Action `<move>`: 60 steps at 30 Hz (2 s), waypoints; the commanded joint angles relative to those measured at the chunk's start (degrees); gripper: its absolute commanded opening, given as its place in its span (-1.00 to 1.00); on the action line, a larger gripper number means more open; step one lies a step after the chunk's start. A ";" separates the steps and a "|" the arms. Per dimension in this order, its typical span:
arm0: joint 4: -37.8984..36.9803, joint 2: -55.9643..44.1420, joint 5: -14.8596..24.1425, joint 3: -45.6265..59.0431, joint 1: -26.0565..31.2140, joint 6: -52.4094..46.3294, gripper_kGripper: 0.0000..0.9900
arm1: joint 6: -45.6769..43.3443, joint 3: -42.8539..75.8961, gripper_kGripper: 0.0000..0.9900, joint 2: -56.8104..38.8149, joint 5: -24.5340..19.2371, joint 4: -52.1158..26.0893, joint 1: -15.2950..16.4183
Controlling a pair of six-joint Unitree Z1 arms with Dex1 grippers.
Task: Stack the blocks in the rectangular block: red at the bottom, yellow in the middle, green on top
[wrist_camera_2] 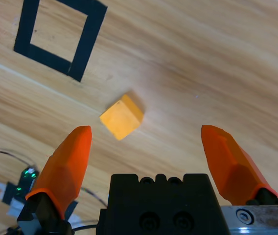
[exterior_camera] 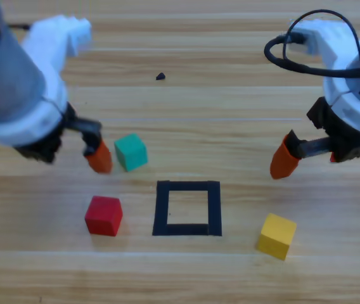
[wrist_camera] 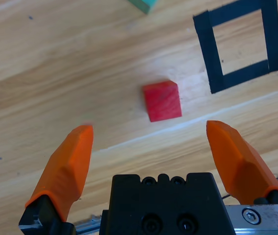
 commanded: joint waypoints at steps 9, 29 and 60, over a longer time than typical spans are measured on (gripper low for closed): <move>0.83 11.89 0.66 1.46 -9.77 -6.34 1.00 | 29.65 -3.26 1.00 6.02 -1.14 10.90 7.70; -5.85 13.74 -1.10 2.96 -2.21 -12.50 1.00 | 43.37 -6.51 1.00 16.66 0.53 10.72 8.14; -13.84 15.14 0.30 8.93 -2.47 -11.53 0.55 | 51.01 9.66 0.88 12.70 0.53 -11.25 9.89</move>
